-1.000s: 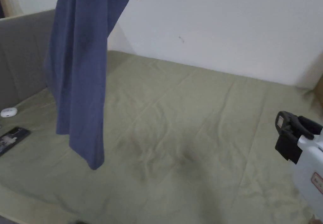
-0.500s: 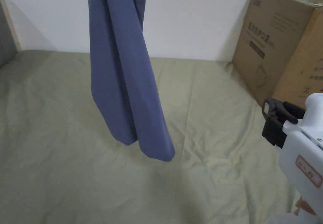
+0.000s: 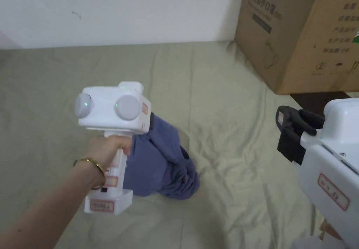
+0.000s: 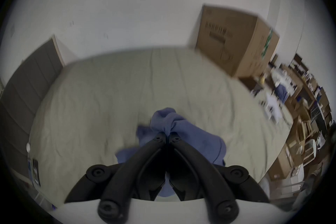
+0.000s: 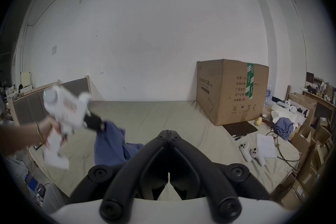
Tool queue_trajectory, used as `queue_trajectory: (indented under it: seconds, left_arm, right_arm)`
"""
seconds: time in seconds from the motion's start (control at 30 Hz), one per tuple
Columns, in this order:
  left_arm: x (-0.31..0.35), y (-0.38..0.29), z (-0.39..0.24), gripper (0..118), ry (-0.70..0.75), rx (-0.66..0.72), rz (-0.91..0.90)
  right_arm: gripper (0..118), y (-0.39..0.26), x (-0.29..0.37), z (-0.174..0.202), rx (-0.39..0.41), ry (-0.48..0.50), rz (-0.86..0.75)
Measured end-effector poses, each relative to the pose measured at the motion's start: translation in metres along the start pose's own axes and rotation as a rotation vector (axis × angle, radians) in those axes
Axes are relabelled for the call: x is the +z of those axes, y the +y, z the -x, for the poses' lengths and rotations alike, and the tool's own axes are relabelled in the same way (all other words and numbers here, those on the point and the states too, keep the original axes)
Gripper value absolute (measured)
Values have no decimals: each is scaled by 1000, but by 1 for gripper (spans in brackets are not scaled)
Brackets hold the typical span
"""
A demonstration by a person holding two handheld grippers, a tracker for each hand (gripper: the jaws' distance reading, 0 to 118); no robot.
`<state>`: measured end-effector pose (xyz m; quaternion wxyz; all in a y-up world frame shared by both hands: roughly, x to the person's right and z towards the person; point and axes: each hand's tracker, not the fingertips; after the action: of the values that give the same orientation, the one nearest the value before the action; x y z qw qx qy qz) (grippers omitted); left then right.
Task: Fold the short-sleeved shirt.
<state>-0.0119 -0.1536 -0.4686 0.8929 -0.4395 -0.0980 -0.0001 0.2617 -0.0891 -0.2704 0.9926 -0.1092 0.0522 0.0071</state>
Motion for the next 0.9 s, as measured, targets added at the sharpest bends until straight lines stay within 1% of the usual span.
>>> queue_trajectory:
  seconds: [0.07,0.13,0.2,0.23,0.27,0.3,0.33,0.37,0.4,0.43,0.47,0.53,0.57,0.6,0.63,0.73,0.77,0.83,0.9]
  left_arm:
    - [-35,-33,-6,0,11,0,109]
    - [-52,-68,-8,0,25,-6,201]
    - [-68,-93,-12,1,21,-7,273]
    - [-81,-94,-7,1,17,2,296]
    - [-86,-98,-6,7,12,28,272]
    - [-90,-101,-4,21,12,65,263]
    - [-89,-105,-2,39,7,100,243]
    - [-86,-104,2,48,-21,132,231]
    - [-82,-101,8,50,-50,167,219]
    - [-72,-93,15,54,-108,207,195]
    - [-61,-86,23,67,-138,242,143]
    - [-11,-78,30,95,-140,274,-23]
    - [9,-74,37,104,-107,283,-122]
    - [32,-71,43,105,-79,286,-246]
    - [33,-68,57,105,-43,286,-319]
    - [85,-70,70,106,145,190,-523]
    - [107,-78,57,106,196,143,-591]
    - [132,-90,54,106,286,88,-686]
    - [147,-104,51,106,350,62,-729]
  right_arm:
    - [0,-6,-9,-2,5,6,20]
    - [0,-9,-15,-2,10,13,35]
    - [0,-11,-18,0,9,17,45]
    - [0,-12,-20,0,8,20,49]
    - [0,-13,-22,1,6,22,52]
    - [0,-14,-24,1,4,24,55]
    - [0,-16,-25,0,3,27,57]
    - [0,-16,-26,0,4,29,59]
    - [0,-15,-27,1,7,32,60]
    - [0,-15,-28,2,11,36,59]
    - [0,-16,-28,2,16,40,58]
    - [0,-15,-29,4,20,45,51]
    - [0,-15,-30,5,19,47,47]
    - [0,-15,-29,7,16,51,42]
    - [0,-15,-29,8,12,58,37]
    - [0,-14,-28,17,11,68,18]
    - [0,-13,-28,20,11,71,11]
    - [0,-13,-27,27,10,80,-6]
    - [0,-12,-24,36,14,91,-16]
